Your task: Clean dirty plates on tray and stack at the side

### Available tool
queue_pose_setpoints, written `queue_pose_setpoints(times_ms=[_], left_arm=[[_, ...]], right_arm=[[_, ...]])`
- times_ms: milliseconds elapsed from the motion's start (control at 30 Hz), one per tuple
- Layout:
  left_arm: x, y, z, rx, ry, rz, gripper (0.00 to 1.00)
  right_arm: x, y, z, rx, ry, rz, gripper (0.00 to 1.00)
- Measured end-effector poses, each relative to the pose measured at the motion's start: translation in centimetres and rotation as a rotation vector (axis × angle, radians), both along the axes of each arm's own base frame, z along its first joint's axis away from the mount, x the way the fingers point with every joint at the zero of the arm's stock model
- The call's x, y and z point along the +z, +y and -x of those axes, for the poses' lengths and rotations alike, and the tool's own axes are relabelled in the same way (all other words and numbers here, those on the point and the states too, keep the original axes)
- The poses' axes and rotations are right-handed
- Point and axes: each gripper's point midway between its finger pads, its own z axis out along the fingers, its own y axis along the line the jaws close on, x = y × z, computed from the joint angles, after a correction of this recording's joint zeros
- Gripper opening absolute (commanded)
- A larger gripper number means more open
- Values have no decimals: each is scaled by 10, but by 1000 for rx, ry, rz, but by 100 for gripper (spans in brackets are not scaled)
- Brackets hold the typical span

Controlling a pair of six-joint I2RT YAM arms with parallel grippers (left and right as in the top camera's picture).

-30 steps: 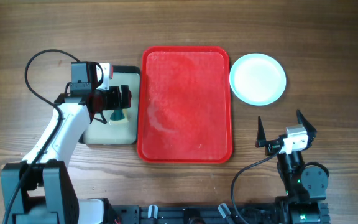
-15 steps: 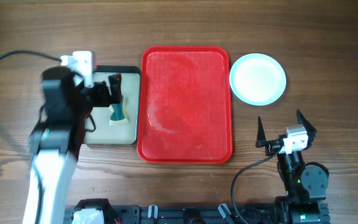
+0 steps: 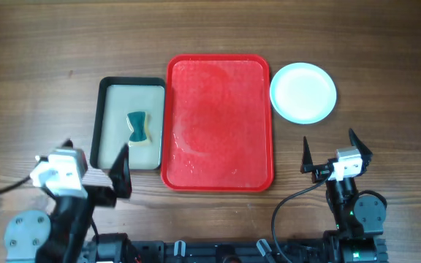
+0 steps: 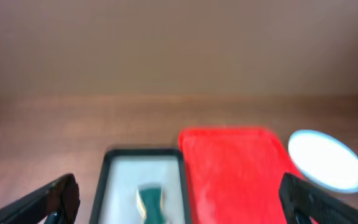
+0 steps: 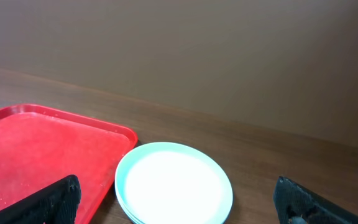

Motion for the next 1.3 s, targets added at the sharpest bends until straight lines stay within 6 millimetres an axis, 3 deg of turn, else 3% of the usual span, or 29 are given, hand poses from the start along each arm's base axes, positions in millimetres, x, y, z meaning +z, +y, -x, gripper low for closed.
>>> queue_pose_setpoints(times_ms=[133, 200, 333, 767, 867, 967, 1067, 1167, 1300], left_arm=[[-47, -1, 35, 0, 173, 3, 100], [-59, -1, 54, 0, 193, 4, 100], [-63, -1, 66, 0, 108, 2, 100], [-64, -1, 64, 0, 53, 1, 100], [-51, -1, 60, 0, -5, 0, 100], [-11, -1, 52, -1, -174, -3, 100], [45, -4, 51, -16, -420, -7, 100], [62, -7, 46, -39, -528, -11, 100], [67, -15, 32, -84, -638, -18, 100]], right_arm=[[0, 0, 0, 0, 0, 0, 100], [0, 0, 0, 0, 0, 0, 100], [0, 0, 0, 0, 0, 0, 100], [0, 0, 0, 0, 0, 0, 100], [0, 0, 0, 0, 0, 0, 100], [0, 0, 0, 0, 0, 0, 100], [0, 0, 0, 0, 0, 0, 100], [0, 0, 0, 0, 0, 0, 100], [0, 0, 0, 0, 0, 0, 100]])
